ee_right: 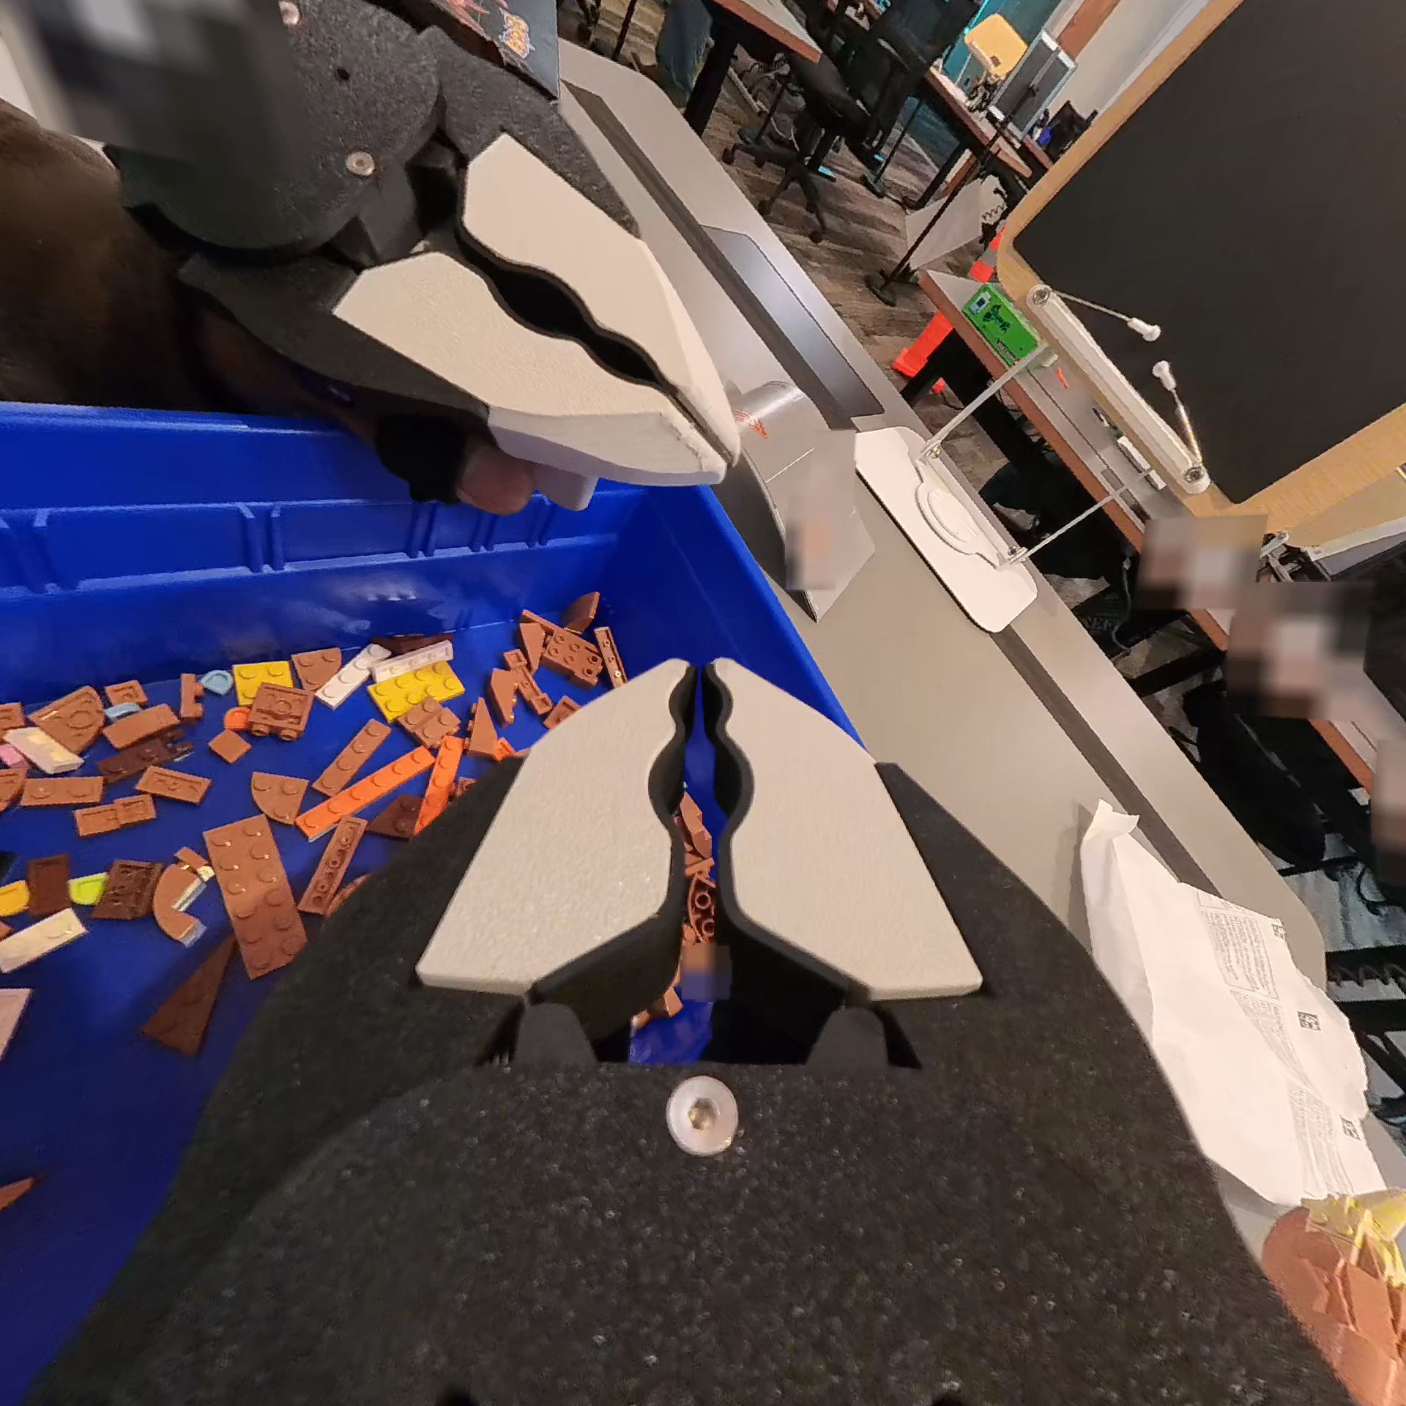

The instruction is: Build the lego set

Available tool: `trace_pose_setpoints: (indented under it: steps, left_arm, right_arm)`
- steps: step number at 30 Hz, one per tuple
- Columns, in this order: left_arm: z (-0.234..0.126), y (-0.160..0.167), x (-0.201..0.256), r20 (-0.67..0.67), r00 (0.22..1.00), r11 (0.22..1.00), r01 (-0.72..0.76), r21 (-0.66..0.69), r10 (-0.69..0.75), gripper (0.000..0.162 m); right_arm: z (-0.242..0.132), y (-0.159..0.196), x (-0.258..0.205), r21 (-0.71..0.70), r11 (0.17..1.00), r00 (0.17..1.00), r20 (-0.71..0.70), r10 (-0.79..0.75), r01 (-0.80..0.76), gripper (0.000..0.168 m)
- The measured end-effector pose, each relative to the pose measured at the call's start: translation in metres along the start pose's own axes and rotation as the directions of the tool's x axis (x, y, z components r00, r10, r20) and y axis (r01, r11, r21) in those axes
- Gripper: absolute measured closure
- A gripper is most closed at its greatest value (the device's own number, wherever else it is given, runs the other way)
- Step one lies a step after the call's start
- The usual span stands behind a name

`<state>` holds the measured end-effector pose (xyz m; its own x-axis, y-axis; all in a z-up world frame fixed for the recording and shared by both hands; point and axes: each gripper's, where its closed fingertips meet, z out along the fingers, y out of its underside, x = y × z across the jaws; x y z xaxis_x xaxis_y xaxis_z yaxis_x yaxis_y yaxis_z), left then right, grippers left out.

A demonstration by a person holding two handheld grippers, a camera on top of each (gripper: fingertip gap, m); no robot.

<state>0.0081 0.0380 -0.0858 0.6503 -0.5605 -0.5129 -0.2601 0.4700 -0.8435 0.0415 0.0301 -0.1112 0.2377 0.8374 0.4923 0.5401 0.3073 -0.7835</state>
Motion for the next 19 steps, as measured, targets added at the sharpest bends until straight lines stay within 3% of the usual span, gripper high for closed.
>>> trace_pose_setpoints:
  steps: [10, 19]
  left_arm:
    - [-0.0003, -0.0006, -0.0001, 0.004, 1.000, 1.000, -0.005, 0.003, 0.005, 0.162]
    - [-0.0006, -0.0003, -0.0002, 0.004, 1.000, 1.000, -0.002, 0.003, 0.002, 0.162]
  right_arm:
    - [-0.0081, -0.0076, 0.0082, 0.105, 0.981, 0.985, 0.069, 0.157, -0.164, 0.168]
    - [-0.0062, -0.0062, 0.0088, 0.090, 0.968, 0.966, 0.132, 0.223, -0.235, 0.167]
